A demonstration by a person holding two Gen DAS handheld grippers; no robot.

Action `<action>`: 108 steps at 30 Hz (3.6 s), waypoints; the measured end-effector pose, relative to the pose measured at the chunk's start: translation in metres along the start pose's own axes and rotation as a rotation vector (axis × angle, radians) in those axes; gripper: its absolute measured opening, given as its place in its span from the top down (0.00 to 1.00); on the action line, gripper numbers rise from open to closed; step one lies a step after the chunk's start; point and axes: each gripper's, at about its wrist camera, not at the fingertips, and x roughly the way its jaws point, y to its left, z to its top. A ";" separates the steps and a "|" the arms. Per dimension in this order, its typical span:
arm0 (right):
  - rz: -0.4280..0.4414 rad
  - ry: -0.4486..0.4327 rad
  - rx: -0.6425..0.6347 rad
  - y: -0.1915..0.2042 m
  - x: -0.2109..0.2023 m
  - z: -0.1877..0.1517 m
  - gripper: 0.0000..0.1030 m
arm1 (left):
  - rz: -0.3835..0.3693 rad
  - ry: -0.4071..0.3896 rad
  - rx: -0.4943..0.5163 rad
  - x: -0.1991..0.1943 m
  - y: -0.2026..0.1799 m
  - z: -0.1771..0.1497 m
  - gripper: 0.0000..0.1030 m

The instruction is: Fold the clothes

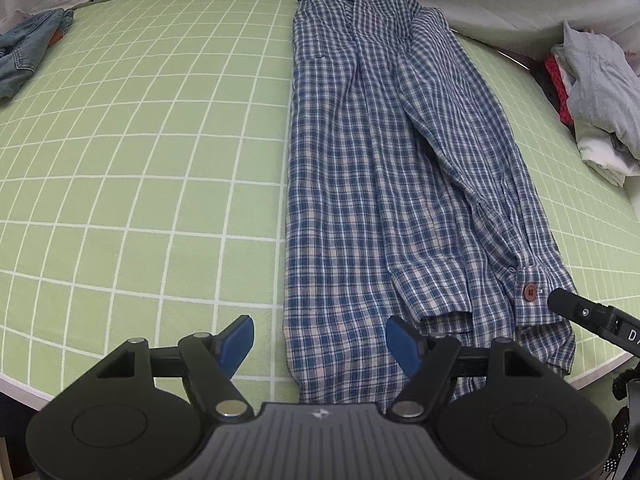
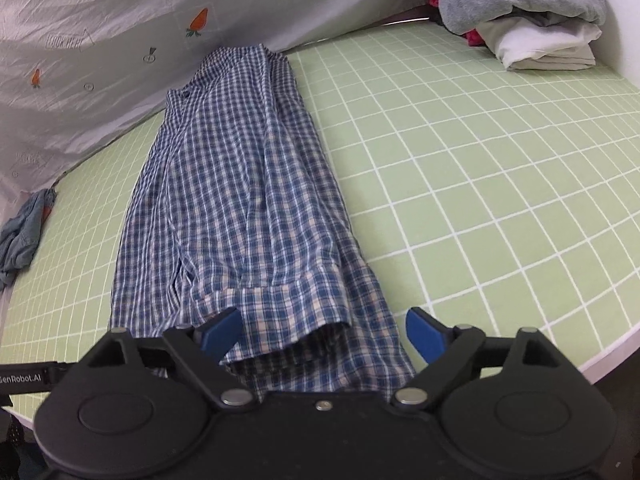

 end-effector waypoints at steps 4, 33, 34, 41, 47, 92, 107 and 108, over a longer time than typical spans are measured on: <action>0.024 0.046 -0.029 -0.002 0.009 -0.004 0.09 | 0.006 0.022 0.005 0.006 -0.007 -0.008 0.29; 0.131 0.066 -0.134 -0.014 0.015 0.017 0.07 | -0.003 -0.080 -0.185 0.002 -0.016 -0.004 0.28; 0.130 0.075 -0.135 -0.014 0.018 0.017 0.07 | -0.001 -0.082 -0.191 0.003 -0.017 -0.003 0.28; 0.124 0.148 -0.129 -0.015 0.035 0.006 0.07 | 0.039 -0.048 -0.158 0.007 -0.025 -0.006 0.28; 0.085 0.167 -0.177 -0.004 0.037 -0.007 0.06 | 0.085 0.003 -0.110 0.013 -0.019 -0.015 0.28; 0.318 -0.054 0.072 0.012 0.000 0.121 0.91 | -0.502 -0.224 -0.437 -0.036 0.020 0.113 0.93; 0.306 0.044 0.103 0.016 0.118 0.183 0.89 | -0.432 -0.136 -0.508 0.054 0.039 0.203 0.93; 0.296 0.063 0.107 0.016 0.130 0.186 0.89 | -0.420 -0.121 -0.512 0.062 0.040 0.207 0.93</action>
